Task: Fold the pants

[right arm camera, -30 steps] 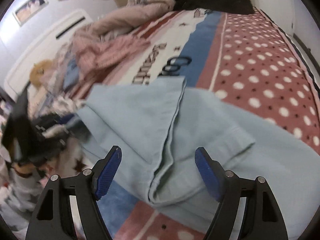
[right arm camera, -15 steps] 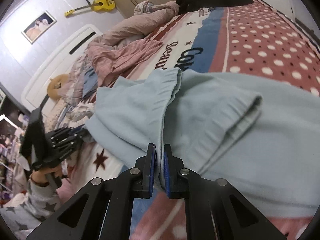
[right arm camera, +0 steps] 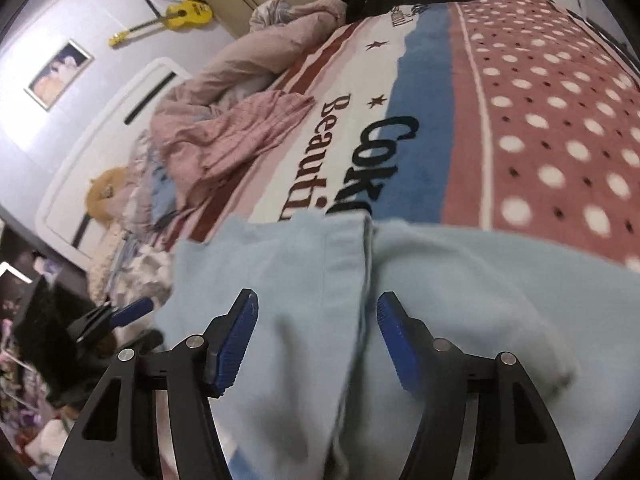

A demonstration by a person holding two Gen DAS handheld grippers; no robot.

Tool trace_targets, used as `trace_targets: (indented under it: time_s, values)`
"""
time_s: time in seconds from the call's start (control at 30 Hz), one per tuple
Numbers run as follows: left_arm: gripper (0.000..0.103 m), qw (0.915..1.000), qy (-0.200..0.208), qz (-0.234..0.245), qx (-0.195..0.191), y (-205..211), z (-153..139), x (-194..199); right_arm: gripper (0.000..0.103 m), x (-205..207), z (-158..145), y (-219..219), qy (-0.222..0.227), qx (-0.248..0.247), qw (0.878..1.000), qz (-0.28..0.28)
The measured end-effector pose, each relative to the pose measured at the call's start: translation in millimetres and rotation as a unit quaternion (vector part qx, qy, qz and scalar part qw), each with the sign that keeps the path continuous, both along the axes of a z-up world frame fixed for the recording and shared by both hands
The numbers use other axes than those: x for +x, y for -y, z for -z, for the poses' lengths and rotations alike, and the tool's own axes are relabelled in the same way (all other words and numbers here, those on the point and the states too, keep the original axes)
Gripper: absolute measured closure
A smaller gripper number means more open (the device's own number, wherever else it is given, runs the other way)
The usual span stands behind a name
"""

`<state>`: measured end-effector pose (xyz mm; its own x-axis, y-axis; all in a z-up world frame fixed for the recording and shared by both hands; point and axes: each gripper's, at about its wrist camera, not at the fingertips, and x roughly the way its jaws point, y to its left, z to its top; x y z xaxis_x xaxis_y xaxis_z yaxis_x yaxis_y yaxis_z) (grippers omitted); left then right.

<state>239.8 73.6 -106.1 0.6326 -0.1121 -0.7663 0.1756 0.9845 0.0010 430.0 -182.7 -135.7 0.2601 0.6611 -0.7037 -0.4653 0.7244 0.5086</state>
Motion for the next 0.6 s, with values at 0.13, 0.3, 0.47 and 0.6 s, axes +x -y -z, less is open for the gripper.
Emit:
trace_targets:
  time_s: [0.13, 0.3, 0.47, 0.6]
  values:
    - [0.084, 1.0, 0.0, 0.006, 0.002, 0, 7, -1, 0.099, 9, 3, -10, 0.008, 0.002, 1.0, 0.021]
    - [0.084, 0.9999, -0.001, 0.011, -0.013, -4, 9, -6, 0.1, -4, -13, 11, 0.056, 0.012, 0.994, 0.092]
    - [0.084, 0.9997, -0.004, 0.013, -0.018, -4, 10, -7, 0.1, -13, -28, 43, 0.074, 0.023, 0.986, 0.147]
    - [0.082, 0.9997, -0.008, 0.013, -0.019, -4, 10, -6, 0.1, -14, -31, 54, 0.076, -0.002, 0.983, 0.165]
